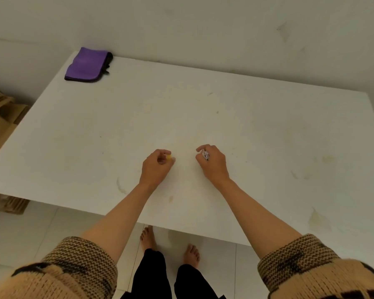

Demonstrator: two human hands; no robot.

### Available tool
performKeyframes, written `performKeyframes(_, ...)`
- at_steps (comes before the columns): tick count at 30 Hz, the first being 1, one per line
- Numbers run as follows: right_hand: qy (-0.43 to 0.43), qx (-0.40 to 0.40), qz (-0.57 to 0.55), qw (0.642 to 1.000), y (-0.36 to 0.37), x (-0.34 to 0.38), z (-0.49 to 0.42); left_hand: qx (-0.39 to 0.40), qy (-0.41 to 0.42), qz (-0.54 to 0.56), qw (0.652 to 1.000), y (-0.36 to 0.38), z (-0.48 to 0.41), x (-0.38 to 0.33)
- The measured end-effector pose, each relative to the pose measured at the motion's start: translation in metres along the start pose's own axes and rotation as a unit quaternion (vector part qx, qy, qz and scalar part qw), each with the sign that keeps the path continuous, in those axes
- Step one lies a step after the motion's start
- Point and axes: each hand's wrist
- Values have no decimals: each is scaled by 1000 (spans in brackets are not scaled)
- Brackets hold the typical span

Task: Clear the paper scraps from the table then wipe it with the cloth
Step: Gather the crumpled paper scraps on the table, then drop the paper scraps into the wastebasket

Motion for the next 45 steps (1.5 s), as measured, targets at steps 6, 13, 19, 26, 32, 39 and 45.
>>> performKeyframes(6, 159, -41, -184, 969, -15, 14, -5, 11, -4, 19, 1000, 3, 10, -9)
performKeyframes(13, 247, -36, -302, 920, -28, 27, -6, 27, -16, 59, 998, 17, 16, -28)
performKeyframes(19, 270, -82, -303, 910, -39, 23, -2, 48, -19, 87, 995, 37, 22, -45)
performKeyframes(26, 295, -132, -331, 887, -71, 29, -1, 115, -26, 133, 984, 68, 29, -78)
performKeyframes(32, 274, -198, -340, 878, -119, 22, 0, 108, -15, 134, 985, 112, 40, -112)
performKeyframes(39, 289, -250, -352, 855, -178, -14, 4, 122, -30, 146, 981, 172, 77, -144)
performKeyframes(45, 297, -244, -361, 850, -240, -56, 3, 130, -17, 132, 983, 236, 111, -173)
Point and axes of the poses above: each hand's wrist, its own z-axis away from the middle knuckle, its own y-axis out of the palm, x = y × z, and after that the axes turned 8 degrees about -x, right-handed
